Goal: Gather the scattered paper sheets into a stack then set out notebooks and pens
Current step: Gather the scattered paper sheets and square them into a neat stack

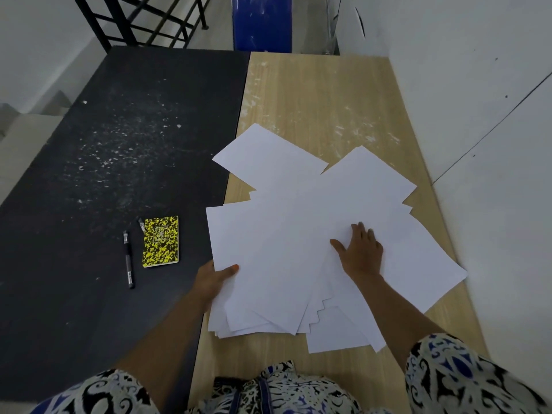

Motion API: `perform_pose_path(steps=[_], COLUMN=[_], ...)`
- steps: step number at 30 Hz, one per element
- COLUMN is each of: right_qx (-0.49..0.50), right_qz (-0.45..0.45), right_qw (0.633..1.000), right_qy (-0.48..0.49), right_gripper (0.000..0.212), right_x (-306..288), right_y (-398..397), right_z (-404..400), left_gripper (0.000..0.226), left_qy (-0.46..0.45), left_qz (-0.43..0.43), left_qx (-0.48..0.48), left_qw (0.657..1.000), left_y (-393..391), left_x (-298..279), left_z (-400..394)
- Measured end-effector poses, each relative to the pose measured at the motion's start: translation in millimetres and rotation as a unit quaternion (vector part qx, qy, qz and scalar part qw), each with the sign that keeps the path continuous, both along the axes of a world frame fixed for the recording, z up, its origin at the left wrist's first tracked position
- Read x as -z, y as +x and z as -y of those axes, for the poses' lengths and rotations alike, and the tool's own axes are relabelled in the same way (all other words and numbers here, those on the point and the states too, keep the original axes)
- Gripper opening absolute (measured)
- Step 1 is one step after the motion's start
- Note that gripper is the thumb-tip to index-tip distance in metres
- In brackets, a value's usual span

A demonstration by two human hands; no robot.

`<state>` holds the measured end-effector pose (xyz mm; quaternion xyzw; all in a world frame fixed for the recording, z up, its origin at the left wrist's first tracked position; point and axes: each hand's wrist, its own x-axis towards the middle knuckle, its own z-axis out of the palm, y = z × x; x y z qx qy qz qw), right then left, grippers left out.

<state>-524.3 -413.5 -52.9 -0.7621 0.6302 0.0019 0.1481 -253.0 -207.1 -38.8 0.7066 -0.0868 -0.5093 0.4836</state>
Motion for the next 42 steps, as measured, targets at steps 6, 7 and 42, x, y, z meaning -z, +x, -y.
perform_pose_path(steps=[6,7,42], right_qx=[0.001,-0.006,-0.315], right_qz=[-0.006,-0.011,0.294], right_qw=[0.992,0.990,0.895], right_qy=[-0.126,-0.144,-0.111], right_gripper=[0.055,0.051,0.030], right_x=[10.5,12.9,-19.5], right_y=[-5.2,-5.0,47.7], right_z=[0.0,-1.1,-40.5], left_gripper=[0.038,0.039,0.032], left_qy=[0.016,0.018,0.009], left_qz=[0.020,0.022,-0.027], left_qx=[0.001,0.004,-0.043], left_qw=[1.000,1.000,0.999], left_y=[1.4,2.2,-3.5], left_x=[3.6,5.1,-10.0], left_z=[1.0,0.8,3.1])
